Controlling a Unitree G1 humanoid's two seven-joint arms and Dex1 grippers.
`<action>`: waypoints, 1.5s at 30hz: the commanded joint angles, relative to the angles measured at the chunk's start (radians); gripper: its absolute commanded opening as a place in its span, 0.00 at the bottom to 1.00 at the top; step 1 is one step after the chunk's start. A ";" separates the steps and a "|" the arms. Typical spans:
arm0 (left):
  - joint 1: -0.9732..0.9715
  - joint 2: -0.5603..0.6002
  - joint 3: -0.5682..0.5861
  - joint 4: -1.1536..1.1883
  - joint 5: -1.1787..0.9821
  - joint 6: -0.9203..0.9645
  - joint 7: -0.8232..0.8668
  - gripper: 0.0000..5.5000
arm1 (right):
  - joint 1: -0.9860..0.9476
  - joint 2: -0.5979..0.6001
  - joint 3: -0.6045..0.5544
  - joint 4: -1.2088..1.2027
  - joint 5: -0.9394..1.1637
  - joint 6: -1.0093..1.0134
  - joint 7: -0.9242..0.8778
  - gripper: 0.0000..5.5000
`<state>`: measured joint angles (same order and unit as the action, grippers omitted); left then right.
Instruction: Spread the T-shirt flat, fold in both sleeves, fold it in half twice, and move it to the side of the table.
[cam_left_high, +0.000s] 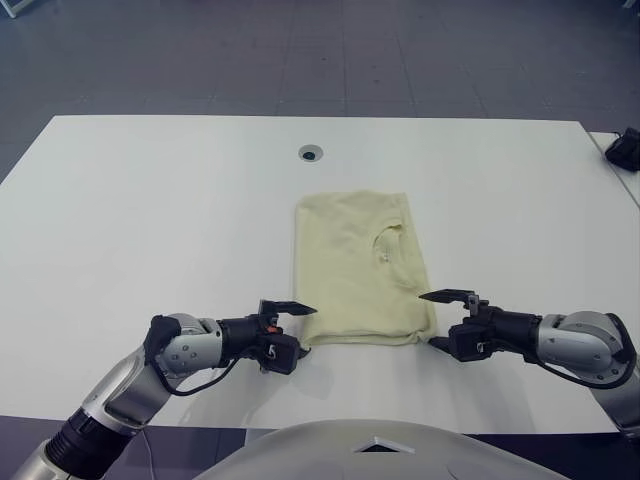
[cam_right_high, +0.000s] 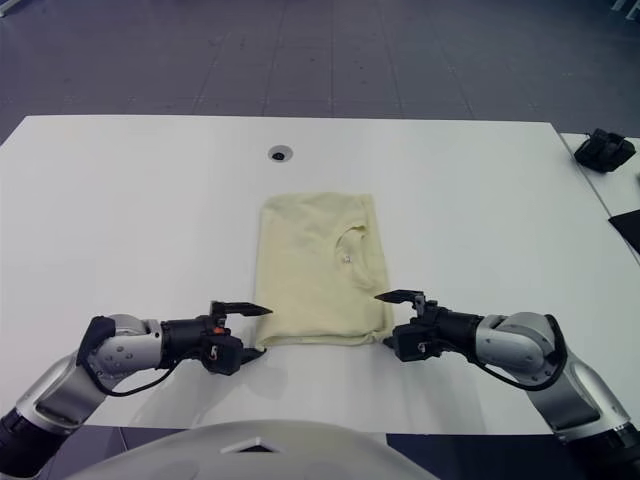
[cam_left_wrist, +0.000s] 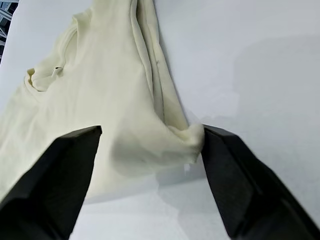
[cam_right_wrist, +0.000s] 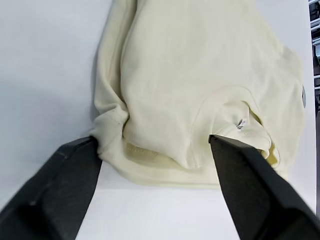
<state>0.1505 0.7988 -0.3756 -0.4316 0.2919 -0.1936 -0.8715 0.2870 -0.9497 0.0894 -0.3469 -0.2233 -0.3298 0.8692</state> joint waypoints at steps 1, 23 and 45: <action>0.004 0.009 -0.025 0.048 0.057 0.039 -0.013 0.47 | -0.015 0.009 0.031 0.010 -0.026 0.009 0.002 0.53; -0.072 0.072 0.016 0.104 -0.104 0.053 -0.124 0.05 | -0.117 -0.002 0.049 -0.043 0.098 0.088 0.062 0.01; -0.067 0.213 0.175 -0.152 -0.748 0.667 -0.422 0.05 | -0.028 -0.117 -0.050 -0.317 0.657 0.679 0.312 0.01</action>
<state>0.1110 1.0053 -0.2368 -0.5831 -0.4073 0.4299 -1.2913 0.2992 -1.0657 0.0652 -0.6593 0.3874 0.3026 1.1814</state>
